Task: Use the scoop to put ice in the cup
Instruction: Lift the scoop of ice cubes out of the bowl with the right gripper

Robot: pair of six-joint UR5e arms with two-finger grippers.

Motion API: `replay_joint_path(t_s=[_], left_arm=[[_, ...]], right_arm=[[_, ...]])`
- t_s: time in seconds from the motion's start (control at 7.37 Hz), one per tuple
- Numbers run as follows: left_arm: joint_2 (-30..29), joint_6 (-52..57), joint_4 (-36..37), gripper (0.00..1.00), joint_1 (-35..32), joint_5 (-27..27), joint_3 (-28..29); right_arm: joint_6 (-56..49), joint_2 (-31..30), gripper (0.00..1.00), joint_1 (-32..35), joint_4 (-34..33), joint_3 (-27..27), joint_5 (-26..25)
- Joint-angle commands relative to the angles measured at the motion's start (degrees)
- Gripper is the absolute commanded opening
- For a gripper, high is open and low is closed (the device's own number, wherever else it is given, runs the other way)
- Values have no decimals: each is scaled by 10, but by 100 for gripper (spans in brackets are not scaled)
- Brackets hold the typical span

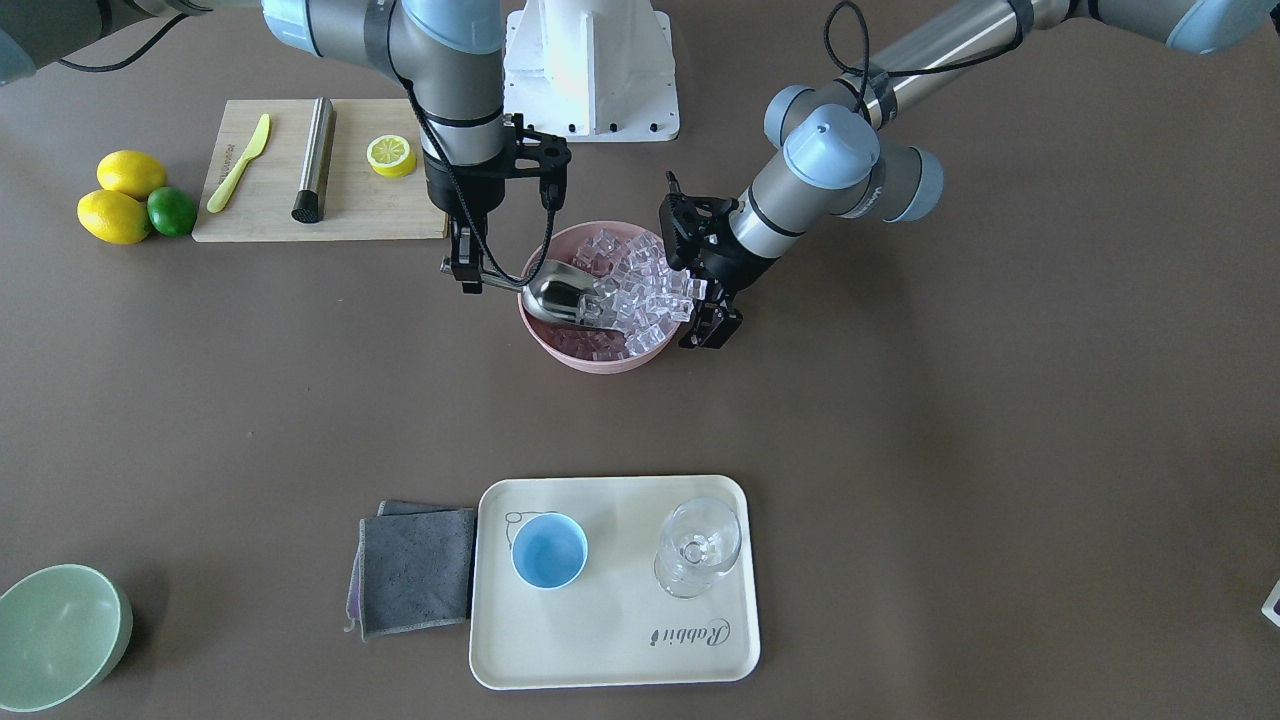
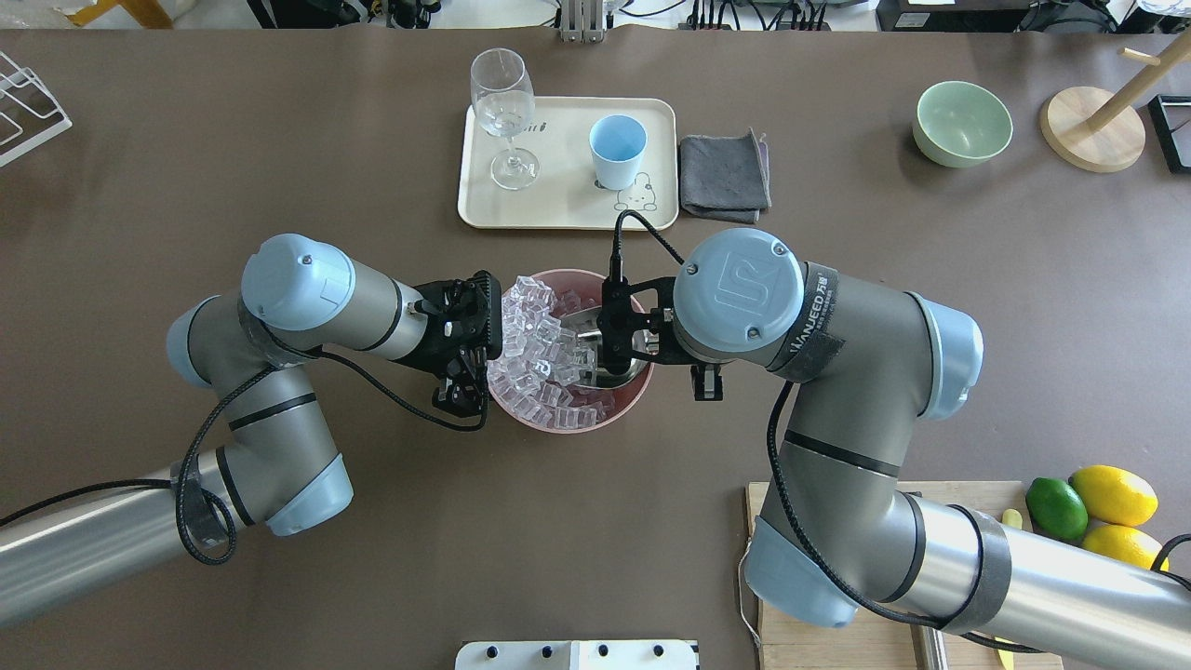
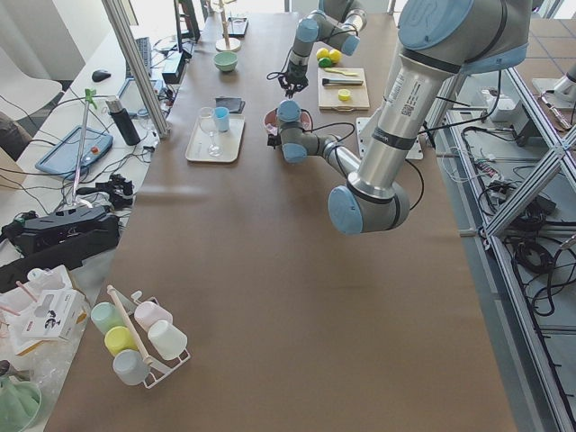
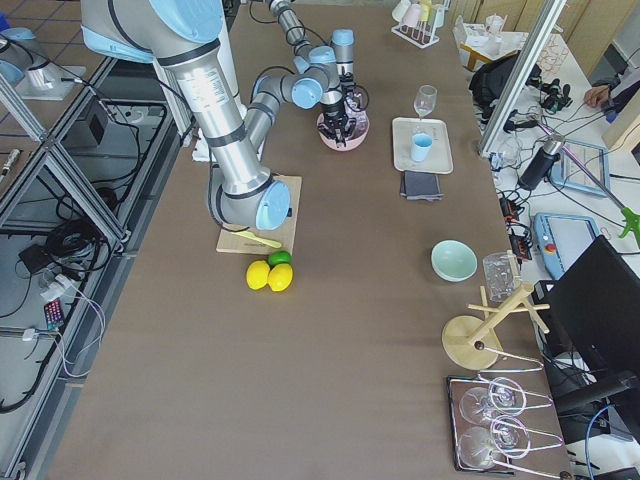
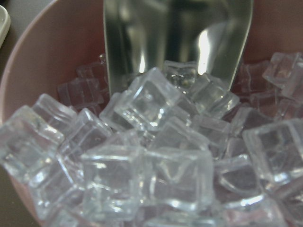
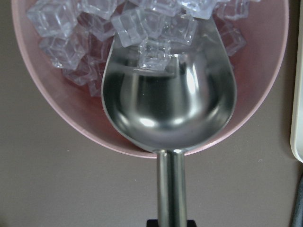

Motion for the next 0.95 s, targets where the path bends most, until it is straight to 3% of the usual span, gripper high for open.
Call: replay_joint_path(t_s=[0.0, 0.81], left_arm=[[0, 0, 0, 99, 0, 0, 0], [0, 0, -1, 99, 0, 0, 0]], right_arm=[[10, -26, 0, 18, 57, 12, 36], [75, -103, 0, 56, 228, -6, 124]])
